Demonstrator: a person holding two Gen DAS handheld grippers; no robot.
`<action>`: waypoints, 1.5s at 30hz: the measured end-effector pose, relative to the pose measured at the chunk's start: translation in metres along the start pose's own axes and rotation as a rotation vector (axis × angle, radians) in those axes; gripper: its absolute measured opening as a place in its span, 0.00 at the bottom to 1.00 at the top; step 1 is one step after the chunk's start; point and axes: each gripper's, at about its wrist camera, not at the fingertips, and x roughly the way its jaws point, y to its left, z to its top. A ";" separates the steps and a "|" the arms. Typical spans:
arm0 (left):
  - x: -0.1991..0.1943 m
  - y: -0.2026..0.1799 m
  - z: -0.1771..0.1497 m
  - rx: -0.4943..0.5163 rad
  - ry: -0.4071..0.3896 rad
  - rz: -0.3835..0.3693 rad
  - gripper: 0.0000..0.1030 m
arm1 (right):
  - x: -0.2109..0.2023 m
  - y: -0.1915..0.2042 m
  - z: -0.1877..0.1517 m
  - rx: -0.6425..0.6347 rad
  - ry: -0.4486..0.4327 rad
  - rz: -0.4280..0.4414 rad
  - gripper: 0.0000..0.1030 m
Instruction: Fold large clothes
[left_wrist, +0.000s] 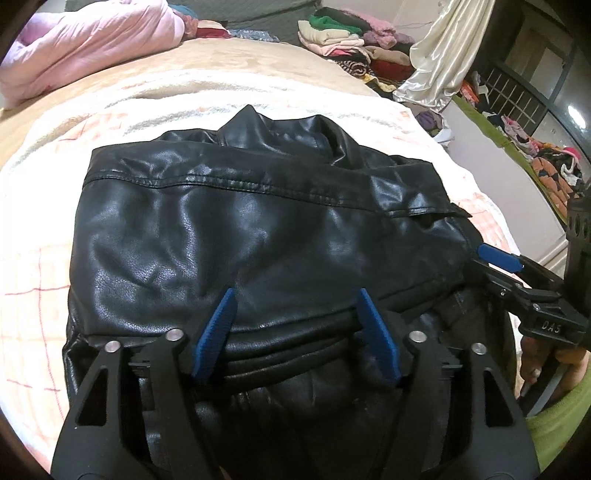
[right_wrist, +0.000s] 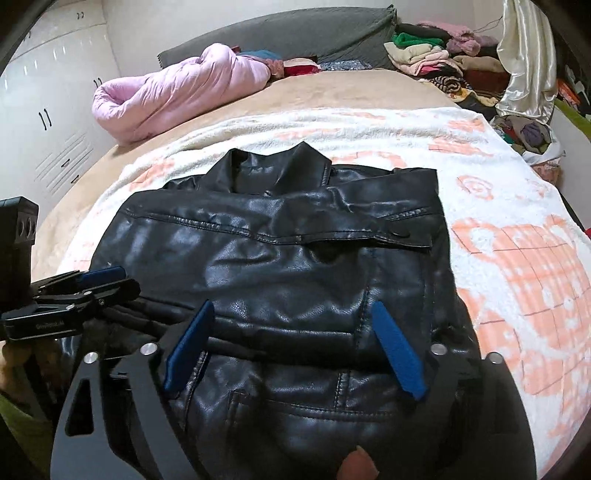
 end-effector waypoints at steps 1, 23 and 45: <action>-0.001 0.000 0.000 0.001 -0.003 0.001 0.64 | -0.002 0.000 0.001 0.003 -0.005 -0.001 0.87; -0.027 -0.004 0.005 0.016 -0.046 0.023 0.91 | -0.032 0.018 0.009 -0.026 -0.054 -0.013 0.96; -0.068 -0.010 0.006 0.005 -0.118 0.061 0.91 | -0.055 0.039 0.008 -0.055 -0.094 0.004 0.96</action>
